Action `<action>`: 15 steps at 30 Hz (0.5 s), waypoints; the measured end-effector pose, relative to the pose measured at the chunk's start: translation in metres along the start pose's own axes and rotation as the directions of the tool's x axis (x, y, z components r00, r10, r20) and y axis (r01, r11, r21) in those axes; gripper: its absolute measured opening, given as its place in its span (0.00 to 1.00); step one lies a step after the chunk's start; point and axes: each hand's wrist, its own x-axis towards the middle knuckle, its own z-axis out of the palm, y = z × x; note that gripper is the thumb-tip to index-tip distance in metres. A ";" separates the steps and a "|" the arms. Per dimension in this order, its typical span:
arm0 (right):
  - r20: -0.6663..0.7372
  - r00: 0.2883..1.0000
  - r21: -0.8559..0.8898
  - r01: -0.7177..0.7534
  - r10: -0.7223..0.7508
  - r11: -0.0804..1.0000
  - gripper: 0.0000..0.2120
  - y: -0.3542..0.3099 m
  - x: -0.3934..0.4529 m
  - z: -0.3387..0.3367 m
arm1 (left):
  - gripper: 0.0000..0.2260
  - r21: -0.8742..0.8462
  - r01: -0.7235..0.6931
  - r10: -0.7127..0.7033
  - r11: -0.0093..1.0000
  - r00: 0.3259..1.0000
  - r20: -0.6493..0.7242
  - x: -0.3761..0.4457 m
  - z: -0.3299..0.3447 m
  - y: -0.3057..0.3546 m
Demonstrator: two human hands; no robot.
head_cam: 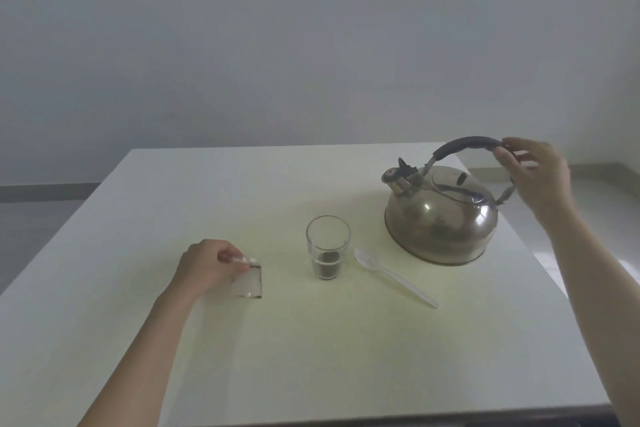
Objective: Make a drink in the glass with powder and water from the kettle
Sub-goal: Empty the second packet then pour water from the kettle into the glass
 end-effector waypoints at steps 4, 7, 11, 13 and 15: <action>0.076 0.997 0.038 -0.001 -0.002 0.999 0.20 0.005 0.012 0.001 | 0.06 0.105 -0.050 0.046 0.993 0.998 0.047 0.001 0.001 -0.001; 0.157 0.988 0.054 -0.003 -0.006 0.999 0.14 0.010 0.019 0.005 | 0.06 0.232 -0.142 0.138 0.962 0.990 0.030 0.008 -0.009 0.014; 0.079 0.995 0.132 -0.068 0.058 0.989 0.20 0.010 0.025 0.015 | 0.05 0.126 -0.354 0.367 0.927 0.925 -0.101 0.021 -0.024 0.069; 0.008 0.997 0.153 -0.080 0.080 0.985 0.26 0.011 0.026 0.020 | 0.04 0.052 -0.458 0.461 0.887 0.879 -0.119 0.027 -0.028 0.104; -0.026 0.996 0.162 -0.085 0.090 0.983 0.29 0.013 0.026 0.024 | 0.05 0.009 -0.545 0.543 0.838 0.834 -0.094 0.032 -0.028 0.135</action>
